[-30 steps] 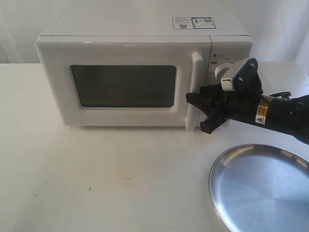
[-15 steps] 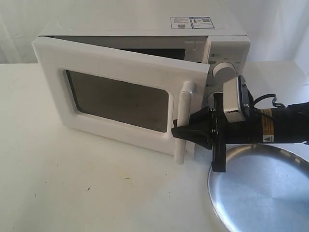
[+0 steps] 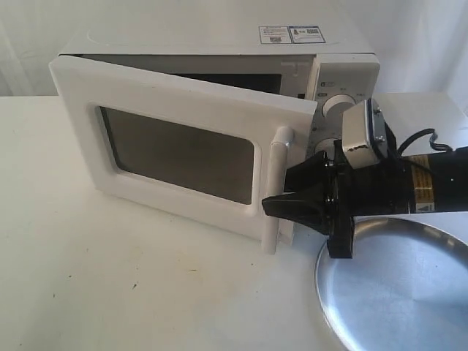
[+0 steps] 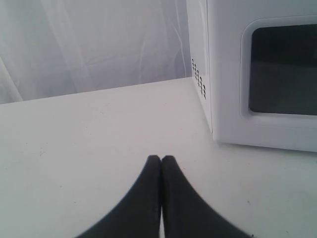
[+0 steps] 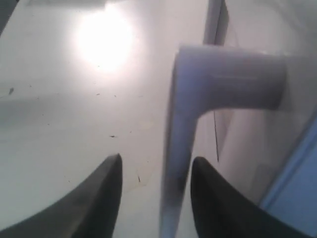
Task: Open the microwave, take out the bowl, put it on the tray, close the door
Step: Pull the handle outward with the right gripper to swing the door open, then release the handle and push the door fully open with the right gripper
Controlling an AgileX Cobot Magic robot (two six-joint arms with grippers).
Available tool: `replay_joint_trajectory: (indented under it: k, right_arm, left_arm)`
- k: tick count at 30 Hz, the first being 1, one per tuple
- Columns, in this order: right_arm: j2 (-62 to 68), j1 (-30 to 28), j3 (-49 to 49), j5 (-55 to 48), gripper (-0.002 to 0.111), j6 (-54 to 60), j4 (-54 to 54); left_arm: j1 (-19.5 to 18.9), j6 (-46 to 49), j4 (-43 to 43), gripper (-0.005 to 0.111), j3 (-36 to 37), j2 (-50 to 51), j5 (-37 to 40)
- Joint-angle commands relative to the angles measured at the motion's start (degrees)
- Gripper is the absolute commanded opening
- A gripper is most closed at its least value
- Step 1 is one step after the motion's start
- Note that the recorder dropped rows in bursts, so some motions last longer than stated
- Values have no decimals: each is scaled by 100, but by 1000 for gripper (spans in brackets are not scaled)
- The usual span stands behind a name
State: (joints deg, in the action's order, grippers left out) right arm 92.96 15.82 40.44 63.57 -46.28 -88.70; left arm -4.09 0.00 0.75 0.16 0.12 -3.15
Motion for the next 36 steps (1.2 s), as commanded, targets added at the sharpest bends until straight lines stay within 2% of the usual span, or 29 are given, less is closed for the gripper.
replay_joint_trajectory:
  k: [1, 3, 4, 5, 6, 7, 9, 11, 13, 15, 17, 20, 26, 36]
  right_arm:
    - [-714, 16, -414, -1164, 41, -447, -121]
    - [-1032, 16, -605, -1123, 40, -796, -425]
    - [-1256, 16, -696, -1135, 33, -1327, -721]
    - [-1384, 16, -708, -1237, 26, -1700, -1038]
    - [-1527, 16, -708, -1584, 12, -2158, -1125]
    - [-1683, 16, -721, -2358, 1, -2699, -1125]
    - [-1769, 16, -721, -3211, 0, -2867, -1086]
    - [-1768, 16, -711, -3806, 0, -2574, -185]
    - [-1732, 16, -698, -3946, 0, -1727, 893]
    - [-1665, 16, -686, -3565, 0, -409, 2176]
    - [-1564, 16, -686, -2907, 0, 646, 2849]
    - [-1297, 16, -686, -1779, 0, 1356, 3372]
    - [-887, 16, -686, -1590, 0, 1480, 3134]
    - [-757, 16, -686, -204, 0, 967, 1043]
  left_arm:
    - [12, 0, -35, 0, -16, -12, 16]
    - [12, 0, -35, 0, -16, -12, 16]
    - [12, 0, -35, 0, -16, -12, 16]
    - [12, 0, -35, 0, -16, -12, 16]
    - [12, 0, -35, 0, -16, -12, 16]
    - [12, 0, -35, 0, -16, -12, 16]
    - [12, 0, -35, 0, -16, -12, 16]
    - [12, 0, -35, 0, -16, -12, 16]
    - [12, 0, -35, 0, -16, -12, 16]
    - [12, 0, -35, 0, -16, -12, 16]
    - [12, 0, -35, 0, -16, -12, 16]
    - [12, 0, -35, 0, -16, -12, 16]
    - [12, 0, -35, 0, -16, -12, 16]
    - [12, 0, -35, 0, -16, -12, 16]
